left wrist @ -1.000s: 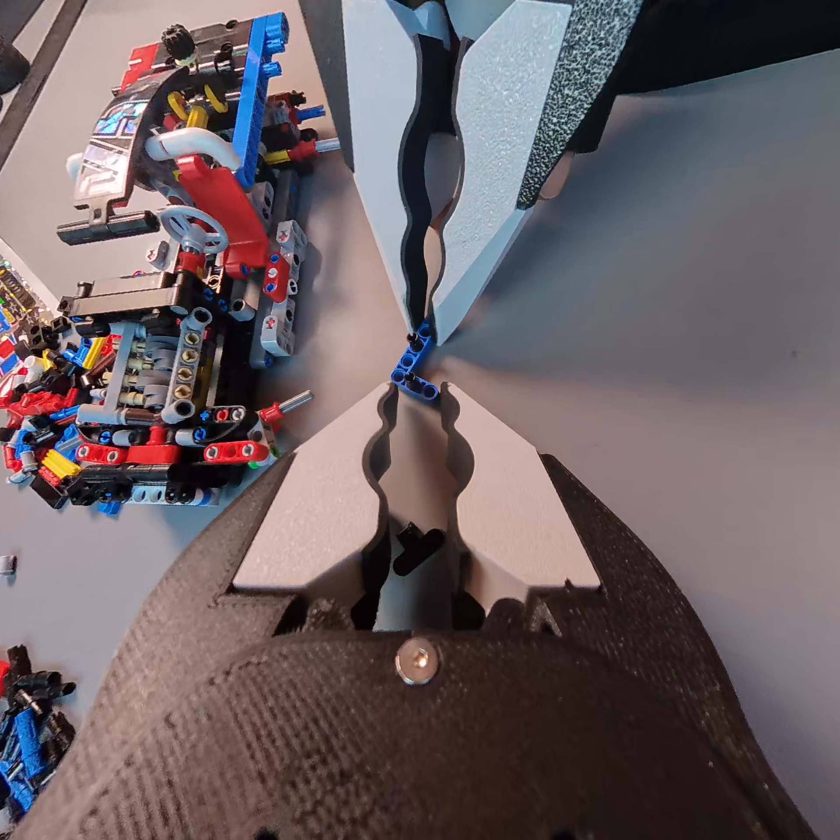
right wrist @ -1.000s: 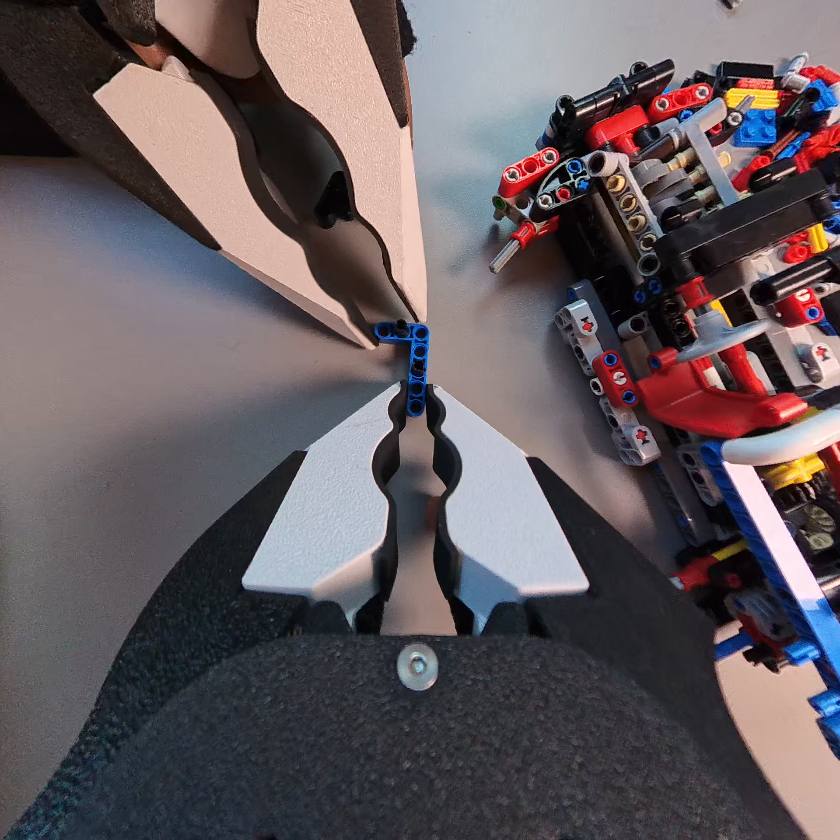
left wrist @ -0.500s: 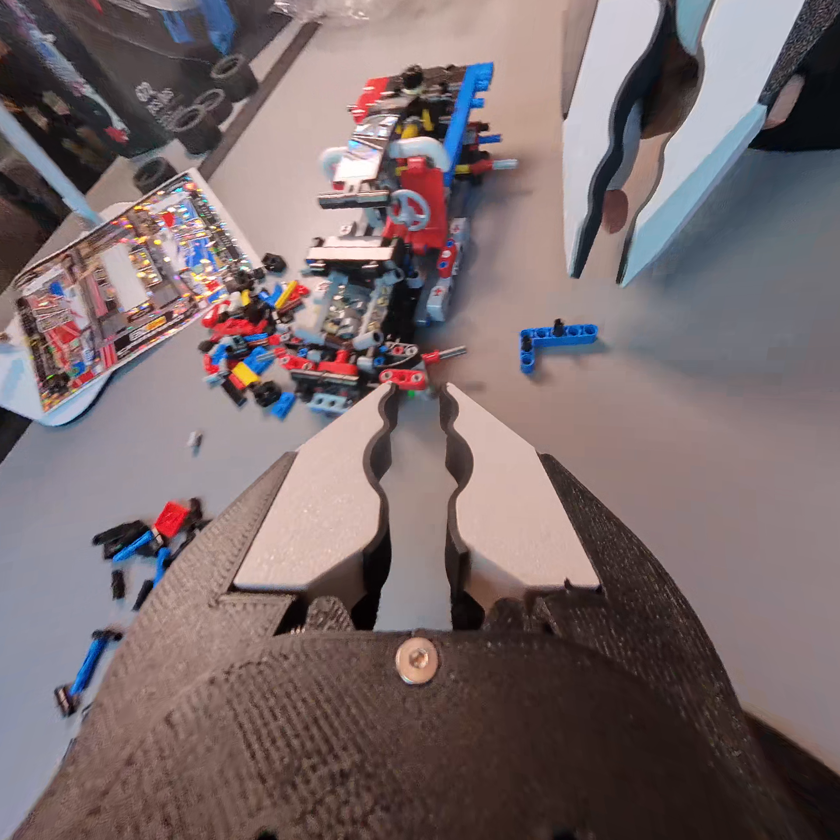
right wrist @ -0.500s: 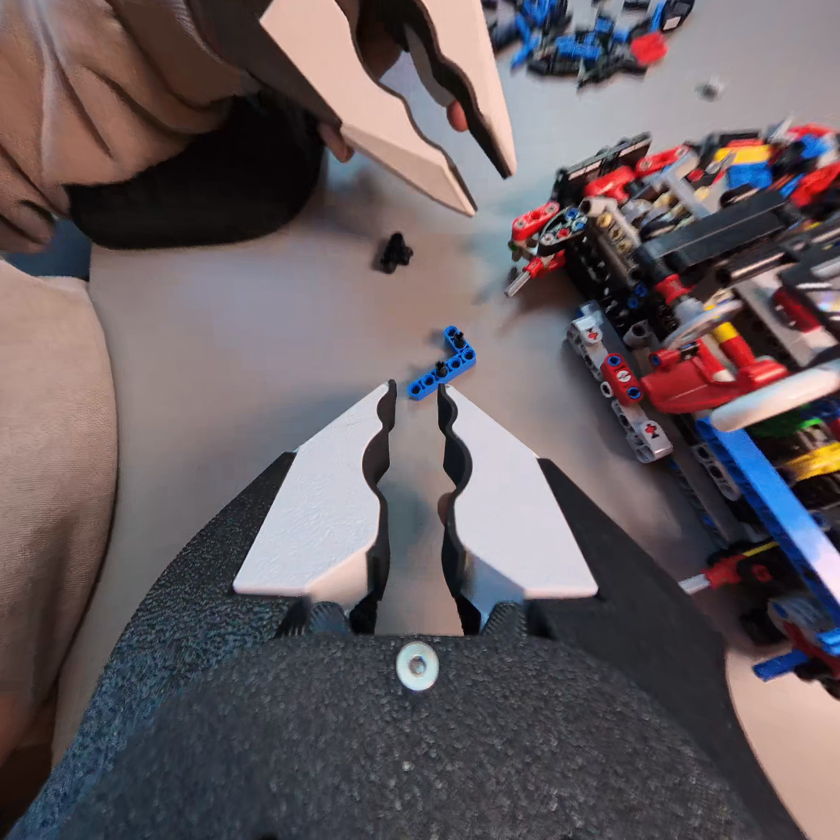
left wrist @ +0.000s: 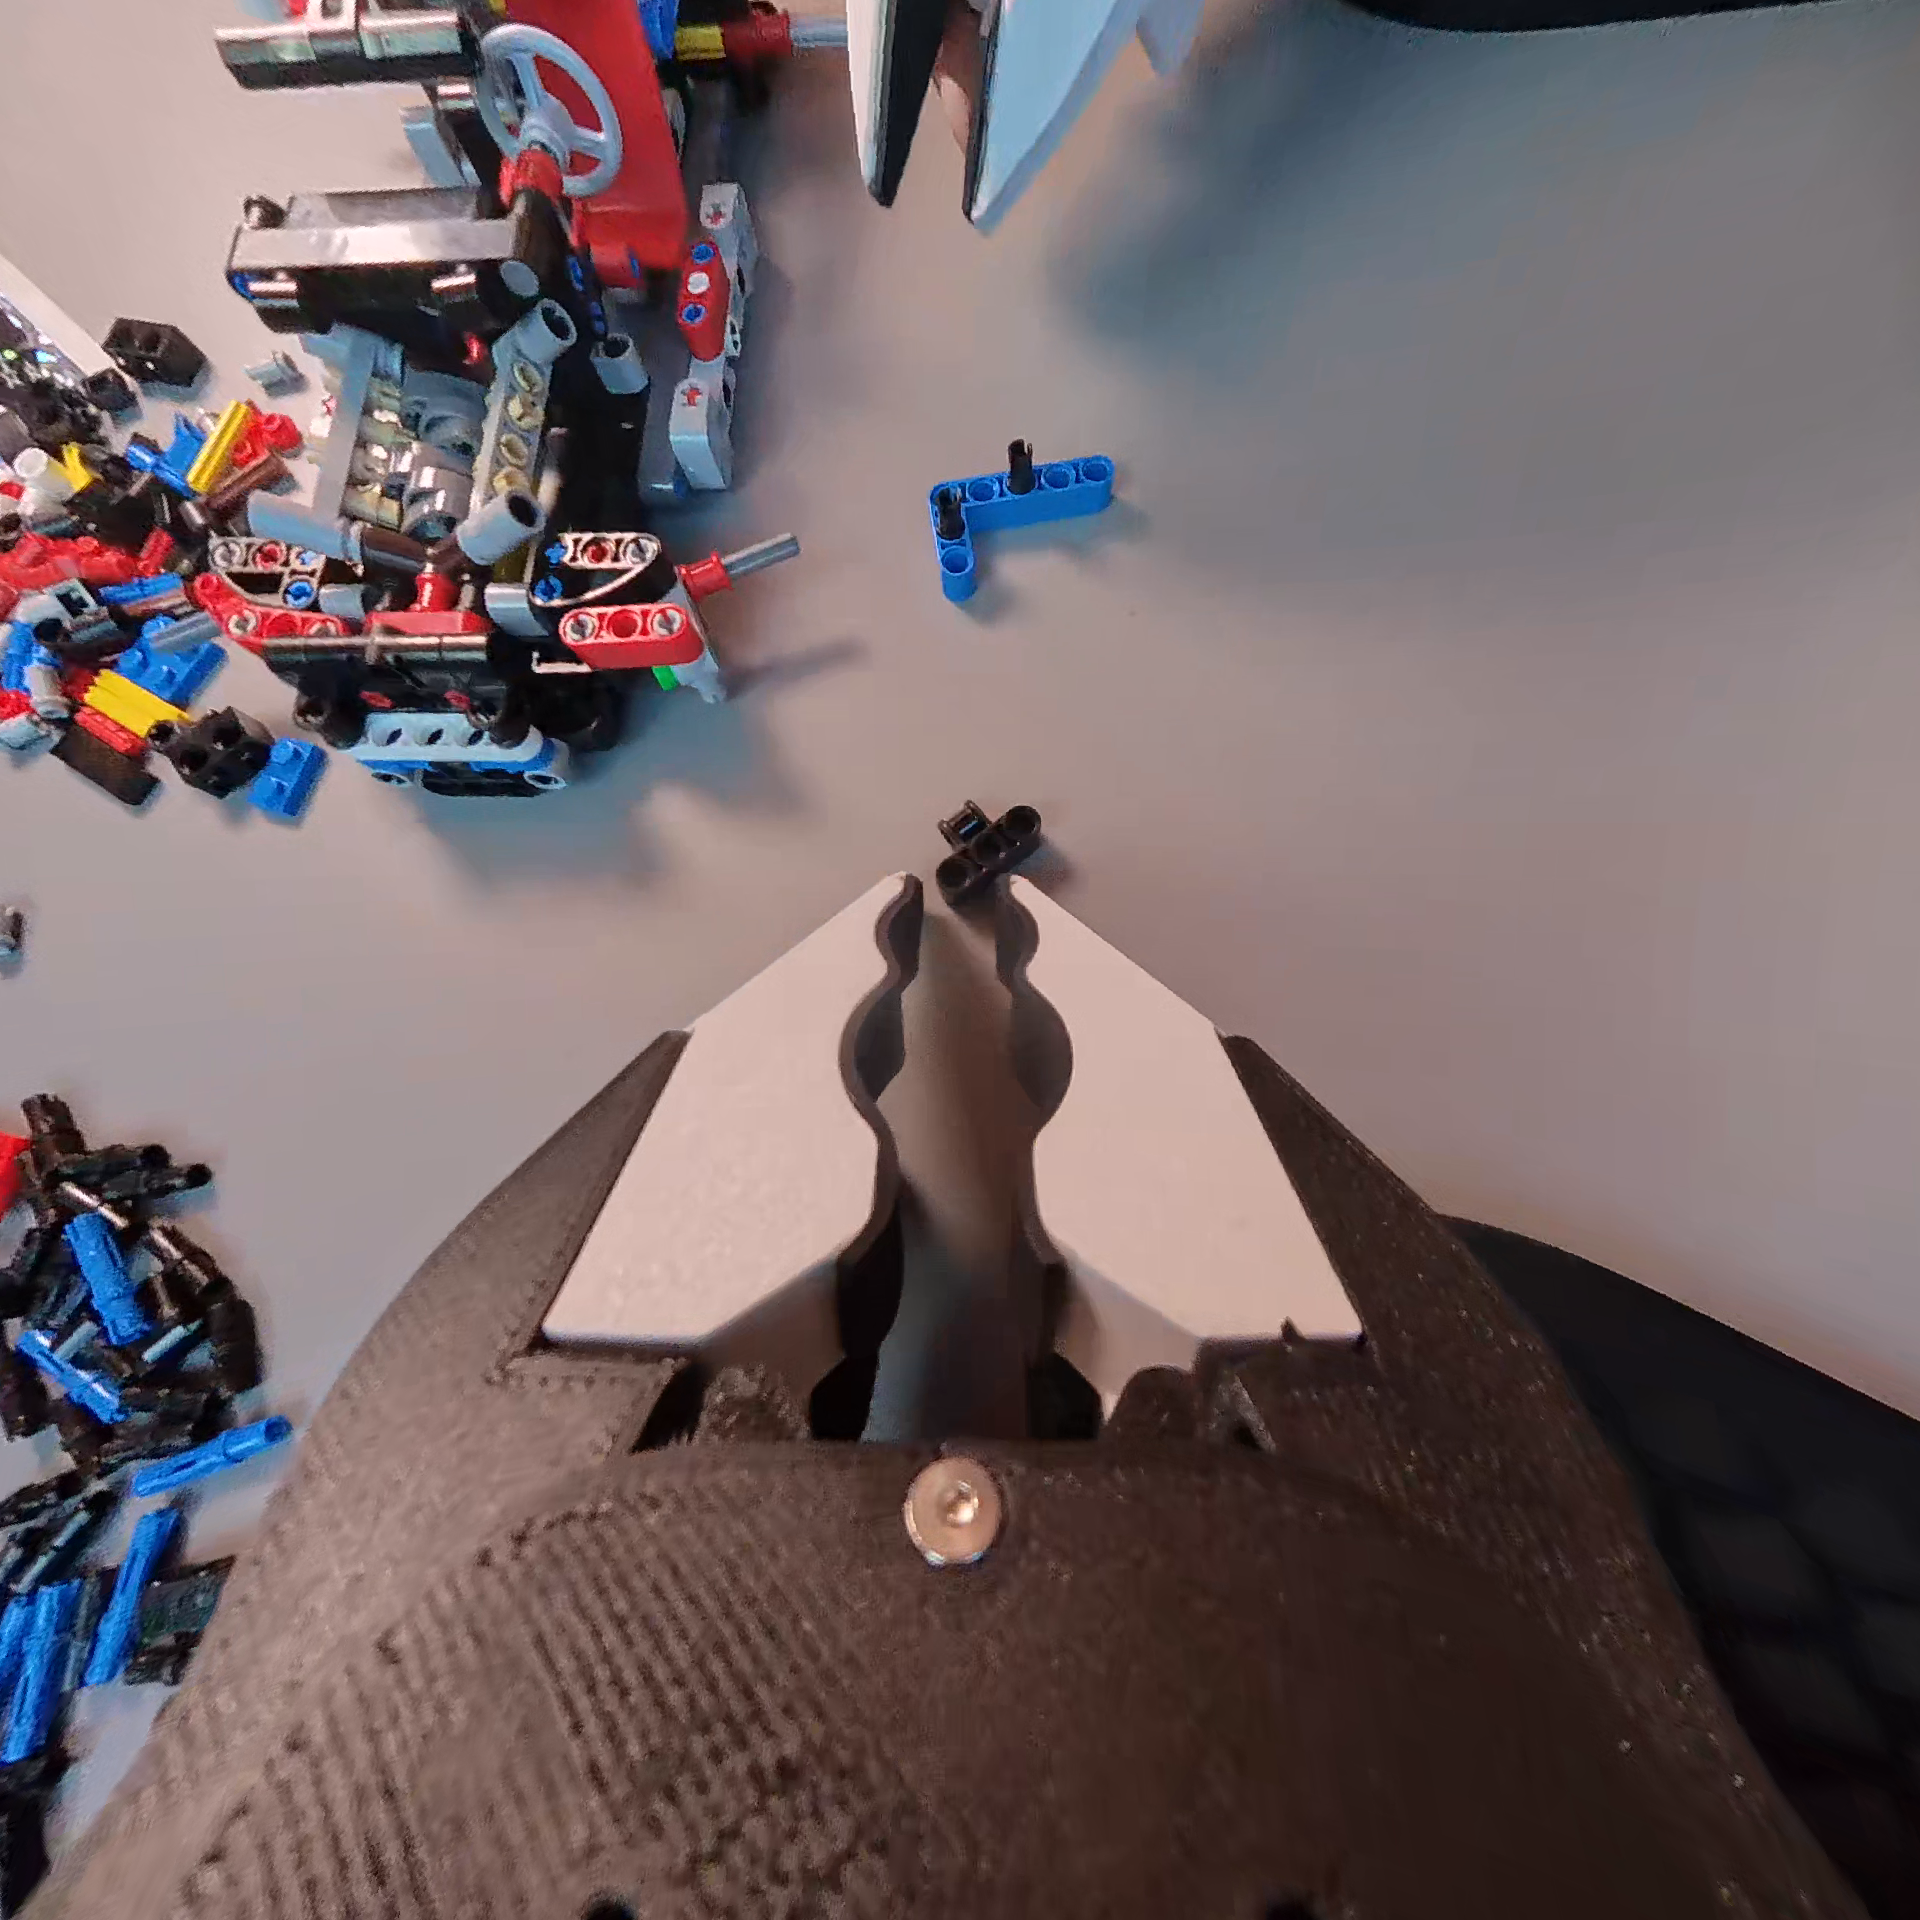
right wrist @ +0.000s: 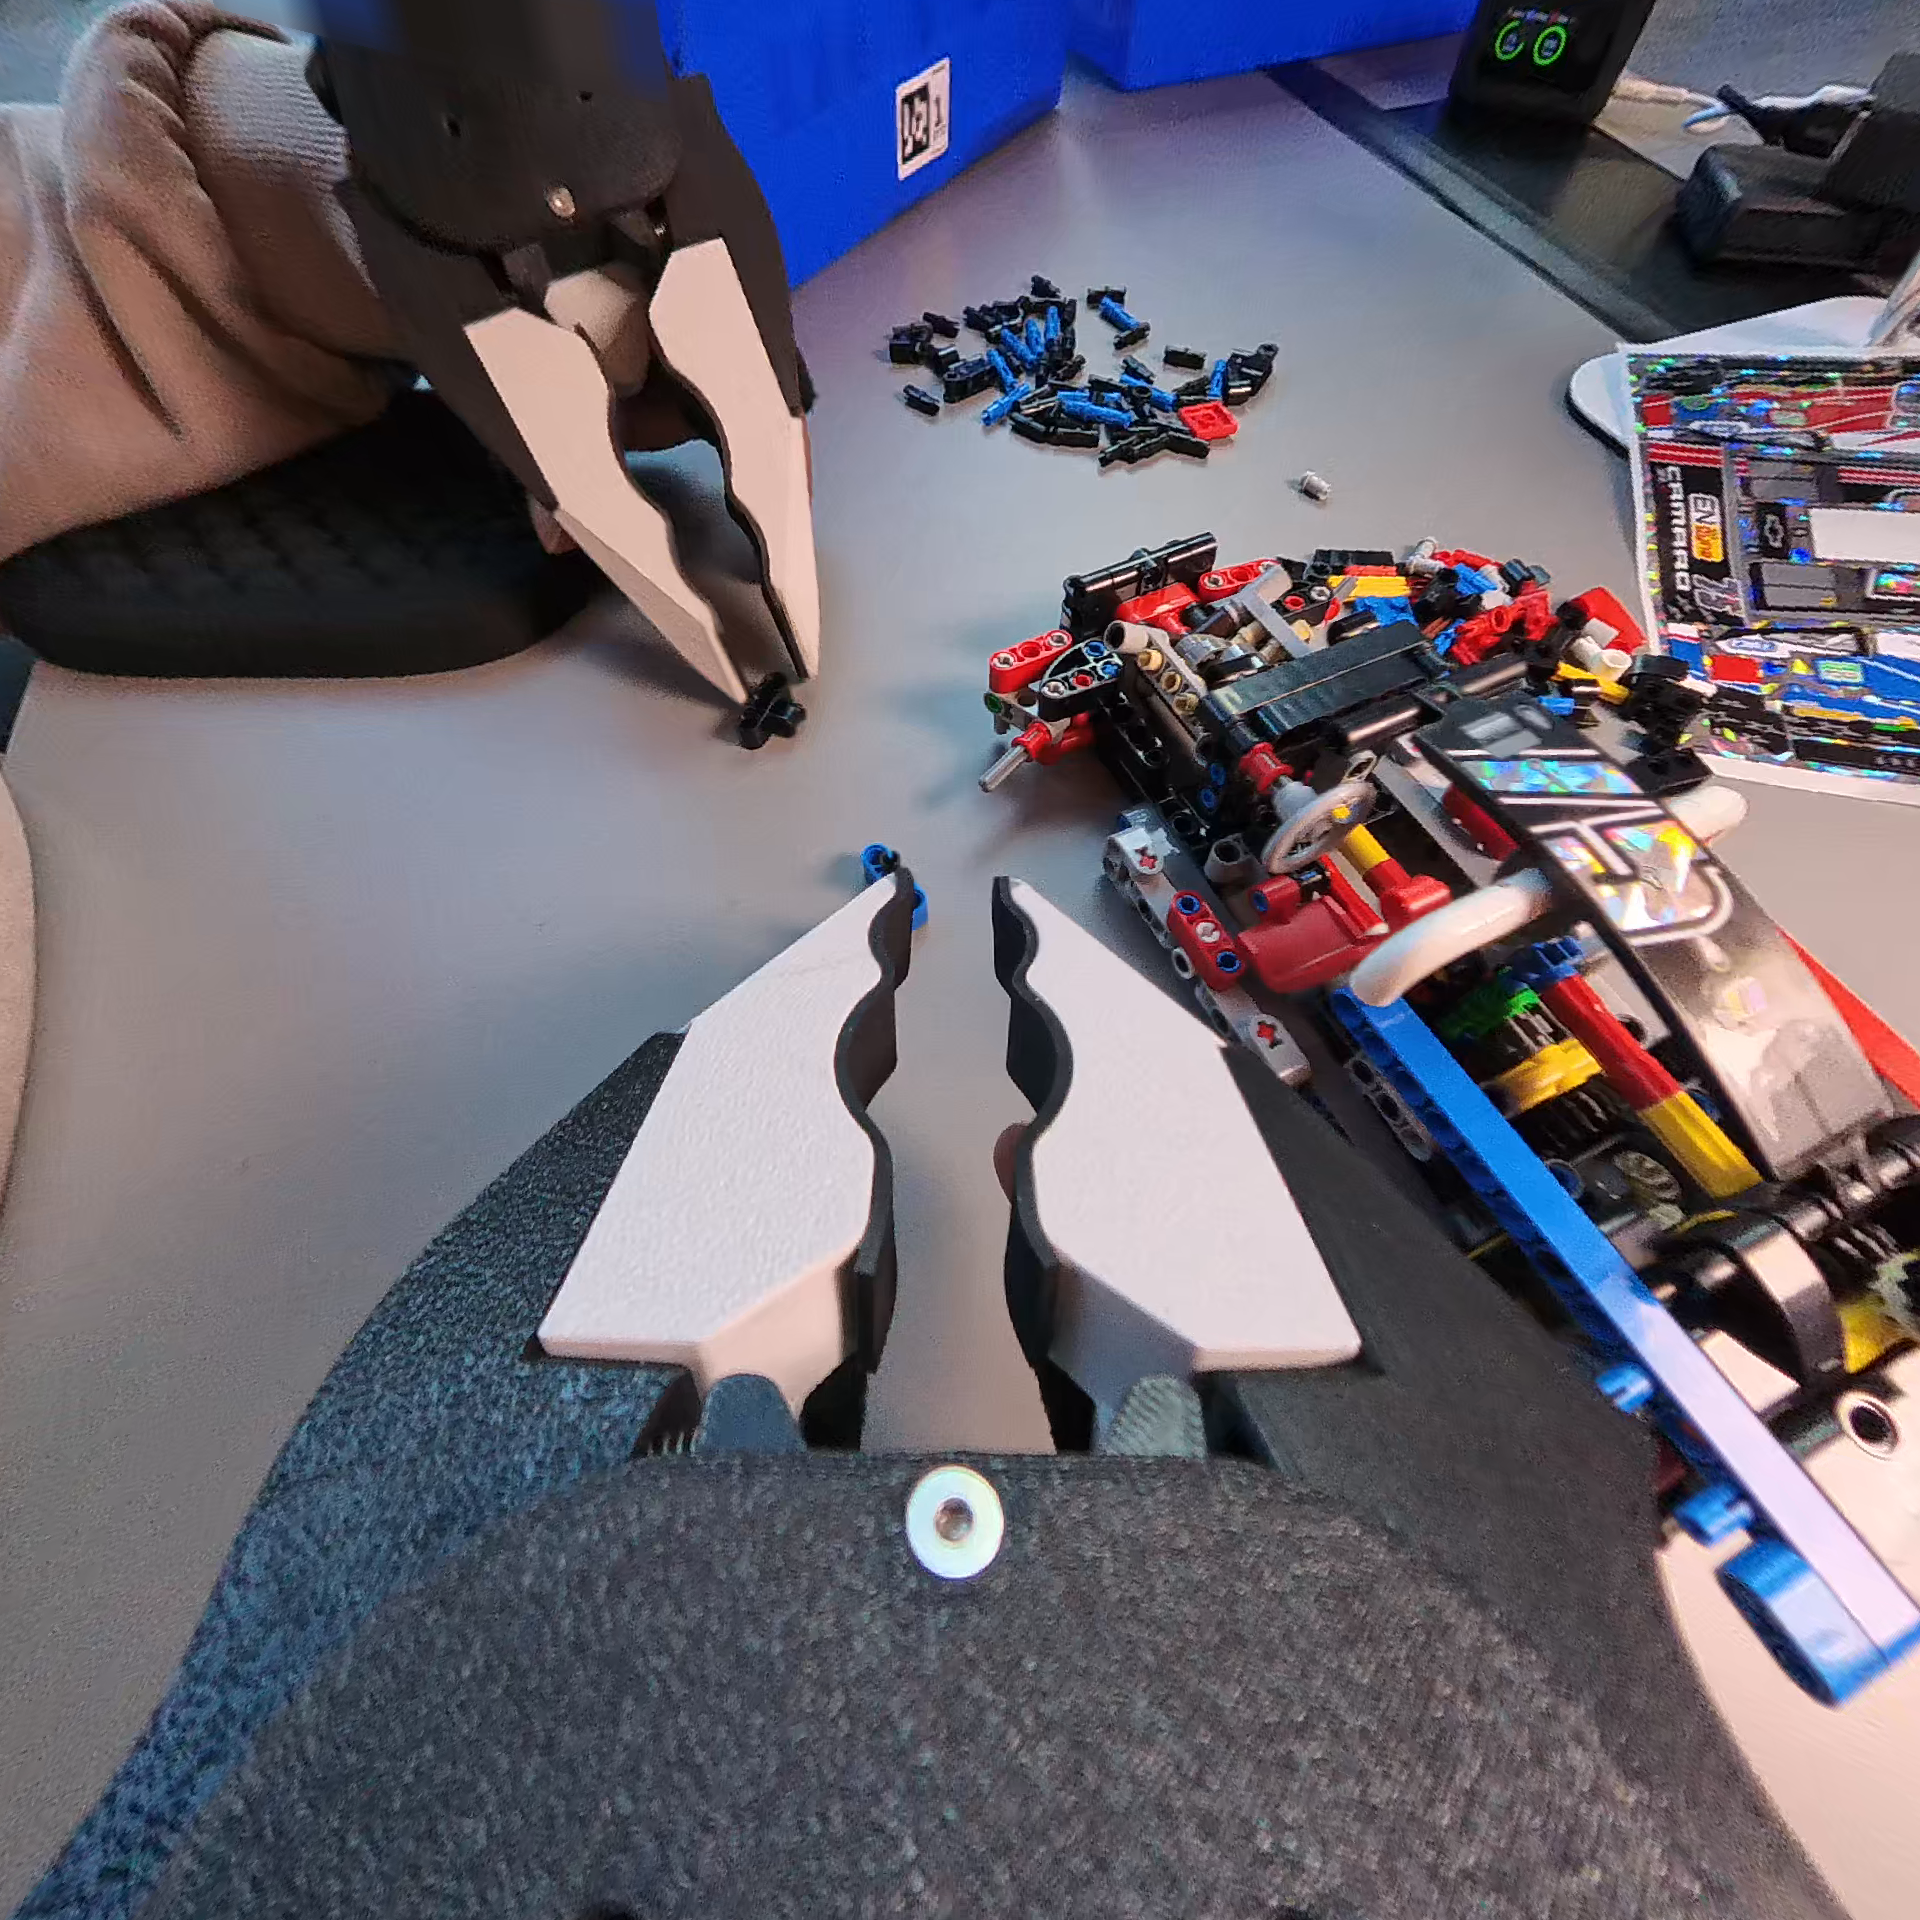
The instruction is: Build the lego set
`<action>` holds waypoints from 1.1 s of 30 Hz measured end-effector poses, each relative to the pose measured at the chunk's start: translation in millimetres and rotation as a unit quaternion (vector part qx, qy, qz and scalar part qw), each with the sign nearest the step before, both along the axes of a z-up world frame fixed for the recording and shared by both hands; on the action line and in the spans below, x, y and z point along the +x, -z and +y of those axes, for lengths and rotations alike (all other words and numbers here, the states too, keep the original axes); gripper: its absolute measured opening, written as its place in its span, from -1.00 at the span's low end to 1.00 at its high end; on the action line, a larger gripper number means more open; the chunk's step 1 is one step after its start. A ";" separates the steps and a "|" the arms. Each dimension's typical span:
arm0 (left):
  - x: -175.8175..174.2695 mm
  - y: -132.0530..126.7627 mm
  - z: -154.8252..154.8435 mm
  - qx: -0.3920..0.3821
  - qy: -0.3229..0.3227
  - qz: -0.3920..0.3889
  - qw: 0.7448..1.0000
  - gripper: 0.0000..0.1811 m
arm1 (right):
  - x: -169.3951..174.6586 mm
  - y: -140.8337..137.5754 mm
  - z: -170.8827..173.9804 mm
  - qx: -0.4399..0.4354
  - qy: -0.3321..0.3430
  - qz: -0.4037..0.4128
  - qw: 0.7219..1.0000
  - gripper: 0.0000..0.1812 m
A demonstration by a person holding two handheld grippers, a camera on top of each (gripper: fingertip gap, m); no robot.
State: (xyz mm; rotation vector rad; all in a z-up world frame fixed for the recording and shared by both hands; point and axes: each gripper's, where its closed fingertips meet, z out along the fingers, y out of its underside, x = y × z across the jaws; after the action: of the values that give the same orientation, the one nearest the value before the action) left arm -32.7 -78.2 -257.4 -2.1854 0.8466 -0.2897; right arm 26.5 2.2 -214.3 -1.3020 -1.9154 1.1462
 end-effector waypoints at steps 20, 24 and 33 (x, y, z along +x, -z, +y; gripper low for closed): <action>21.9 0.3 9.5 -0.018 0.051 -0.015 0.998 -0.69 | 6.5 13.0 -33.0 0.081 -0.077 -0.001 0.994 -0.82; 30.7 0.3 16.2 -0.011 0.056 -0.005 0.998 -0.76 | 9.5 19.6 -20.0 0.095 -0.064 -0.024 0.993 -0.83; 53.3 -29.6 31.0 0.064 0.033 -0.029 0.997 -0.76 | 16.8 37.4 -13.7 0.145 -0.068 -0.074 0.984 -0.88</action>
State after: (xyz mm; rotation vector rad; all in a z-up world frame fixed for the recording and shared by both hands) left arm 20.6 -47.1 -227.7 -2.0242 0.8819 -0.3226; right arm 43.3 -11.5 -251.7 -1.1379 -2.2114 0.8107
